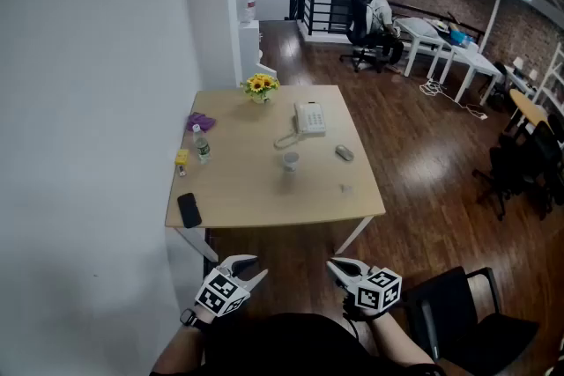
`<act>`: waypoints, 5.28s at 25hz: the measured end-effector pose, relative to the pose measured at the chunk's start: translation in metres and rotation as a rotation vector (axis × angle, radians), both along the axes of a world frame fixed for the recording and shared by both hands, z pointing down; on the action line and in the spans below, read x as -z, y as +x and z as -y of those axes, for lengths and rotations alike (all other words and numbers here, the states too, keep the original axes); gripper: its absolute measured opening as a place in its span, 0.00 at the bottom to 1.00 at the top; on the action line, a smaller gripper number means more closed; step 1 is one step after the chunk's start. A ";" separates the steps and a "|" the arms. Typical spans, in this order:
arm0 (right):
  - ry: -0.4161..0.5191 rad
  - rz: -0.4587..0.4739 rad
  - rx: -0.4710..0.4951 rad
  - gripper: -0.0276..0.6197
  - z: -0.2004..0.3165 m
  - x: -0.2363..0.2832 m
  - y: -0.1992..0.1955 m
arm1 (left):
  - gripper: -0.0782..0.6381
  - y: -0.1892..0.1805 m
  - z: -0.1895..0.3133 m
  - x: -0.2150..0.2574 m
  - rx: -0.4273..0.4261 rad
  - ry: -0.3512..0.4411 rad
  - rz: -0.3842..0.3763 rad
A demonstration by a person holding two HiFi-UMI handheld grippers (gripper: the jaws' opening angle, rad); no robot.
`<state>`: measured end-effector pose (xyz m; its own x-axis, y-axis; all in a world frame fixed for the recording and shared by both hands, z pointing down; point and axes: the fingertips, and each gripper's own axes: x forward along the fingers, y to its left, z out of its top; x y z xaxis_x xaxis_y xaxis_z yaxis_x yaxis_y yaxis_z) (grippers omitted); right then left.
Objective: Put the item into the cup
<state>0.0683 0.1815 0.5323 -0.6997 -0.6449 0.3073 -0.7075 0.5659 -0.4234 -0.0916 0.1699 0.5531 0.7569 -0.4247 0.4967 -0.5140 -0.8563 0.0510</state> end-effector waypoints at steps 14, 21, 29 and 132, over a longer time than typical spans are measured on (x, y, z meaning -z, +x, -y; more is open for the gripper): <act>0.036 -0.027 -0.033 0.05 0.045 0.003 -0.017 | 0.29 -0.026 0.039 -0.002 -0.009 0.013 -0.031; 0.039 -0.060 -0.046 0.05 0.090 -0.003 -0.006 | 0.29 -0.028 0.077 -0.013 0.006 -0.003 -0.021; 0.031 -0.078 0.004 0.05 0.184 -0.014 0.020 | 0.30 0.001 0.165 -0.027 0.049 -0.036 -0.015; 0.007 -0.235 0.096 0.10 0.434 -0.051 -0.015 | 0.35 -0.002 0.382 -0.040 0.022 -0.055 -0.011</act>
<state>0.0536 -0.2529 0.5833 -0.6677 -0.5819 0.4643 -0.7289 0.6376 -0.2492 -0.0938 -0.2120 0.5927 0.7533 -0.4137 0.5114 -0.5318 -0.8405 0.1035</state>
